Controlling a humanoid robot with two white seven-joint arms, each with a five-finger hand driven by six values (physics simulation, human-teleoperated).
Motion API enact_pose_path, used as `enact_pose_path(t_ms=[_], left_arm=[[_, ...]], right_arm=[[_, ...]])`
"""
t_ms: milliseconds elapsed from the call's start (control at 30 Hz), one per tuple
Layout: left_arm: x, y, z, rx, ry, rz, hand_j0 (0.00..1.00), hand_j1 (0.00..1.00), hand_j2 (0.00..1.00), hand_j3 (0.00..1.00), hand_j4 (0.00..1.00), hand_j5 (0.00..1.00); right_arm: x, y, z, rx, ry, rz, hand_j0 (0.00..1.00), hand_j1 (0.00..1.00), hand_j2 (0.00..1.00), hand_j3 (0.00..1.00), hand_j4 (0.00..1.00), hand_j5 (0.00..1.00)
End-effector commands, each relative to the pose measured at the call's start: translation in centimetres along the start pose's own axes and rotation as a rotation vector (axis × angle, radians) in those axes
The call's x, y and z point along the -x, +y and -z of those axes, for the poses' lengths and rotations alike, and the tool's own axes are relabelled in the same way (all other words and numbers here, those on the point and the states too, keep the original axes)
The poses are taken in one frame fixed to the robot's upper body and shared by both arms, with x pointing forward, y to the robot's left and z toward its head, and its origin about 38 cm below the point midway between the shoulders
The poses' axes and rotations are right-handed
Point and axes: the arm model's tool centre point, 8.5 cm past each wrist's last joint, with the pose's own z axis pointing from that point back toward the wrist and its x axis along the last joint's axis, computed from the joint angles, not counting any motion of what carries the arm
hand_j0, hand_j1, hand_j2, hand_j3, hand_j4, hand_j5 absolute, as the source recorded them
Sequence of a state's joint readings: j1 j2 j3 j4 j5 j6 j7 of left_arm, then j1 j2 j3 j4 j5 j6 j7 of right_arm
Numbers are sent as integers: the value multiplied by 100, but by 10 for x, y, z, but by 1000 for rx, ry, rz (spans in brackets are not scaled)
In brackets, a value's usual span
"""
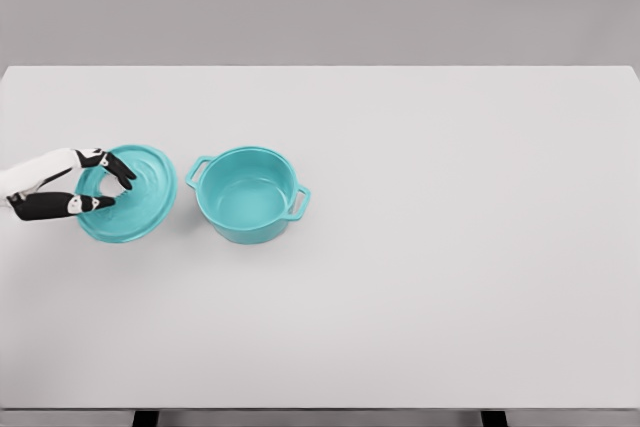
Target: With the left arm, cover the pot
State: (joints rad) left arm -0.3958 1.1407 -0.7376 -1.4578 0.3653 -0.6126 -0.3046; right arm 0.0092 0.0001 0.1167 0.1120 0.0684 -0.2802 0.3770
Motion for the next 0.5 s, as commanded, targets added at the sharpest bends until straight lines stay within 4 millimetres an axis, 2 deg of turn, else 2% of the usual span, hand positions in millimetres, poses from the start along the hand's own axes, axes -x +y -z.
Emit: enact_pose_path(t_ms=[0, 467], left_arm=[[-6, 2, 0, 1, -13, 3, 50, 50, 50, 50, 50, 50], [-26, 5, 12, 5, -77, 35, 51, 51, 51, 51, 51, 51]], right_arm=[[0, 0, 0, 0, 0, -1, 100, 100, 100, 100, 100, 100], [0, 0, 0, 0, 0, -1, 100, 100, 100, 100, 100, 100]])
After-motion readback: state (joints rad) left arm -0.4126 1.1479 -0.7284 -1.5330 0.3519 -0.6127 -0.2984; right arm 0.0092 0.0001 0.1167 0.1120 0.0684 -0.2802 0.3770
